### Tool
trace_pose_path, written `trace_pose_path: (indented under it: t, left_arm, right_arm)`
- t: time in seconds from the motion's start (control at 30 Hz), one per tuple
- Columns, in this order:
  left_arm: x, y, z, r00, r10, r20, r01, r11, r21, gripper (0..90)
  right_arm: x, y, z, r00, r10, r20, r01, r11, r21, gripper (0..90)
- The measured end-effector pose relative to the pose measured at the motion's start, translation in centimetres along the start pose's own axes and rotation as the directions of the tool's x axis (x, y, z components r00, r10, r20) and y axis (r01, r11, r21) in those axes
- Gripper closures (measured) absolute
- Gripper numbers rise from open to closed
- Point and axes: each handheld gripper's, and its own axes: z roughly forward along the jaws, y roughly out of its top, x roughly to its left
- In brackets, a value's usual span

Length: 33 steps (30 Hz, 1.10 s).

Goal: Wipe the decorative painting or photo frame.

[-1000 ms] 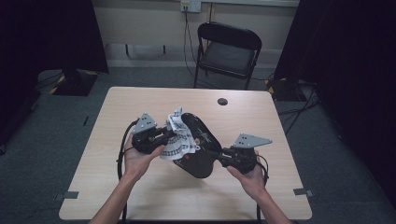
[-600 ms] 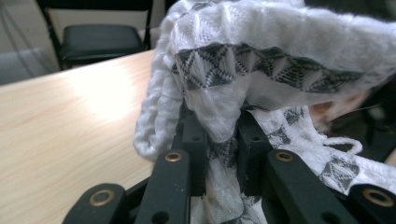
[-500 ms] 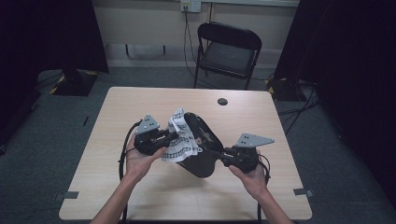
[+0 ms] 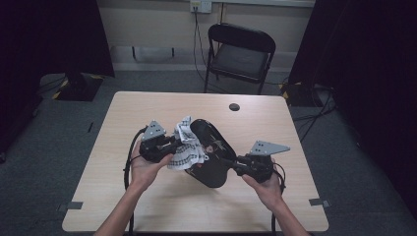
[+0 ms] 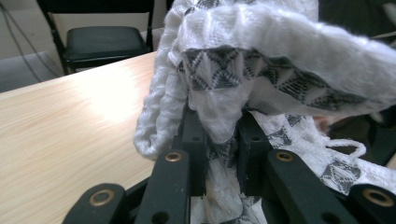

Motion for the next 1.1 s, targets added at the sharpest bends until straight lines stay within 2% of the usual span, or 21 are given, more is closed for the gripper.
trace_pose_path:
  t: [0.1,0.2,0.3,0.43,0.57,0.6,0.67,0.8,0.93,1.03,1.1]
  left_arm:
    - [0.4,-0.3,0.1,0.9998,-0.004,-0.018,0.004,0.9999,0.014,77.1]
    - [0.8,-0.3,-0.1,0.9999,-0.01,-0.008,0.01,0.9998,0.019,77.1]
    - [0.5,-0.3,-0.1,0.9999,-0.017,-0.002,0.017,0.9998,0.012,77.1]
    - [-1.0,0.1,0.1,0.9993,0.017,0.034,-0.017,0.9998,-0.001,77.1]
    - [-2.3,0.4,0.5,0.9929,0.069,0.097,-0.071,0.9973,0.017,76.7]
    - [-2.4,0.4,0.6,0.9919,0.079,0.1,-0.081,0.9965,0.019,76.7]
    - [-2.4,0.3,0.7,0.9924,0.081,0.093,-0.084,0.9962,0.023,76.7]
    - [-1.1,0.0,0.6,0.9973,0.056,0.048,-0.057,0.9979,0.031,76.9]
    - [0.3,-0.7,0.3,0.9999,0.011,-0.002,-0.011,0.9994,0.032,76.8]
    - [0.4,-0.9,0.4,1.0,0.002,-0.006,-0.002,0.9995,0.032,76.9]
    - [0.0,-0.8,0.4,1.0,0.009,0.002,-0.009,0.9996,0.026,76.9]
  right_arm:
    - [-0.1,0.0,-0.2,1.0,0.001,0.001,-0.001,1.0,0.001,79.1]
    - [-0.1,-0.1,-0.3,1.0,-0.001,0.0,0.001,1.0,0.001,79.1]
    - [0.0,-0.1,-0.4,1.0,-0.002,-0.003,0.002,1.0,0.001,79.1]
    - [-0.1,-0.1,-0.4,1.0,0.001,0.001,-0.001,1.0,0.0,79.1]
    - [-0.1,-0.1,-0.4,1.0,0.004,0.0,-0.004,1.0,0.001,79.1]
    - [-0.1,-0.1,-0.4,1.0,0.004,0.0,-0.004,1.0,0.001,79.1]
    - [-0.1,-0.1,-0.4,1.0,0.003,0.0,-0.003,1.0,0.001,79.1]
    - [-0.1,-0.1,-0.5,1.0,0.001,0.003,-0.001,1.0,0.001,79.0]
    - [-0.1,-0.1,-0.5,1.0,-0.001,0.003,0.0,1.0,0.002,79.0]
    - [-0.1,-0.1,-0.4,1.0,0.0,0.004,0.0,1.0,0.001,79.0]
    - [-0.1,-0.1,-0.4,1.0,0.0,0.005,0.0,1.0,0.001,79.0]
